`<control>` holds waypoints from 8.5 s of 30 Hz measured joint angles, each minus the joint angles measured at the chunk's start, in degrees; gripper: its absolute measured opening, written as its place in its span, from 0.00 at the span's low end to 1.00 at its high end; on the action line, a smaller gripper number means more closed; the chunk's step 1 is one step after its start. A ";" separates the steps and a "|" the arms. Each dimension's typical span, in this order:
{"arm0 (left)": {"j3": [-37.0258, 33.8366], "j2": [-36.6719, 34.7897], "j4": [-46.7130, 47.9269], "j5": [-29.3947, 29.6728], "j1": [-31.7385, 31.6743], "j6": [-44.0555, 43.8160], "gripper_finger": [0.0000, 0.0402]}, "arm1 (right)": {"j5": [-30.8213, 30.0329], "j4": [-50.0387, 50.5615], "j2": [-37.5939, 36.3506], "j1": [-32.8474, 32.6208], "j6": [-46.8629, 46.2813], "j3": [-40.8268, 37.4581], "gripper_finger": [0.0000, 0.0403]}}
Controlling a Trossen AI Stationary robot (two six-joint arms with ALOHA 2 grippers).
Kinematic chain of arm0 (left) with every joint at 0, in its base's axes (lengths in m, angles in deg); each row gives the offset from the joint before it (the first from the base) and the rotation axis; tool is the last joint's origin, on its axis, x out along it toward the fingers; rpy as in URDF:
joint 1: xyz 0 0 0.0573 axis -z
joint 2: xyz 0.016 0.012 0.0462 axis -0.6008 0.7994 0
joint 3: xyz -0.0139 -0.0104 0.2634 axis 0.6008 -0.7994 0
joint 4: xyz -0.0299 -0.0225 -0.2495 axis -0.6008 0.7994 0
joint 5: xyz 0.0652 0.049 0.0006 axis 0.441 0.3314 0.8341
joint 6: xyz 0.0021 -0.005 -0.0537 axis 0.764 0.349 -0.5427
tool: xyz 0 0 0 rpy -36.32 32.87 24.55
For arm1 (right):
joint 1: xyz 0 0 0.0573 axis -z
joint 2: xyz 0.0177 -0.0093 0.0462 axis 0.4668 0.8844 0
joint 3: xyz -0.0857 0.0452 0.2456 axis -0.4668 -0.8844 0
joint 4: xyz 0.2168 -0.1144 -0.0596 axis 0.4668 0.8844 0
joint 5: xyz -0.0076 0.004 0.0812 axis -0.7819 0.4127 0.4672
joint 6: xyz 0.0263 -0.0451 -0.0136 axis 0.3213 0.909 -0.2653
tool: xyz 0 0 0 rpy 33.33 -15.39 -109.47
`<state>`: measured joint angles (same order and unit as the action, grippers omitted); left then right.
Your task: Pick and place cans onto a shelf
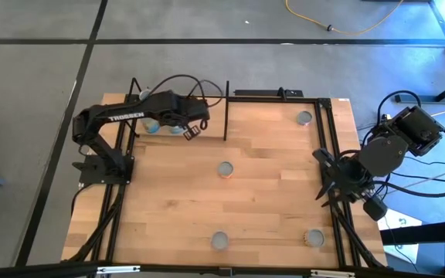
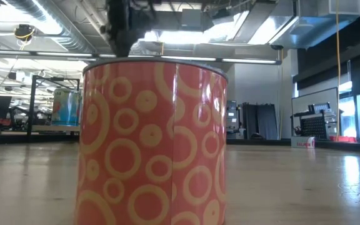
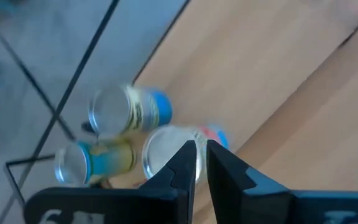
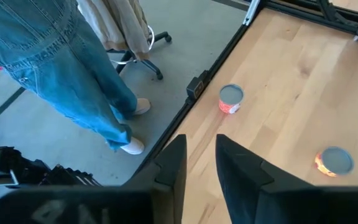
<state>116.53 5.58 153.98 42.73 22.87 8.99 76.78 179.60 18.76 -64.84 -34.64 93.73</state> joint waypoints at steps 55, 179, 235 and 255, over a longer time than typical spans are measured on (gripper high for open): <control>-11.70 -10.29 -35.00 -17.17 50.42 0.92 0.07 | -6.17 -11.02 -13.80 0.00 -34.23 -52.15 0.22; -23.10 16.55 -71.37 -19.90 46.69 -25.87 0.15 | -10.75 -14.51 -12.70 0.02 -36.16 -52.22 0.14; -23.19 15.75 -67.79 -20.46 43.43 -29.96 0.01 | -10.73 -14.34 -12.70 0.04 -35.83 -52.20 0.14; 7.21 12.02 -15.29 -10.13 36.85 -30.68 0.00 | -10.70 -14.32 -12.70 0.04 -35.85 -52.19 0.14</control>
<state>123.75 17.60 138.68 32.60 59.72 -21.69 66.08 165.28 6.06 -64.80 -70.49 41.54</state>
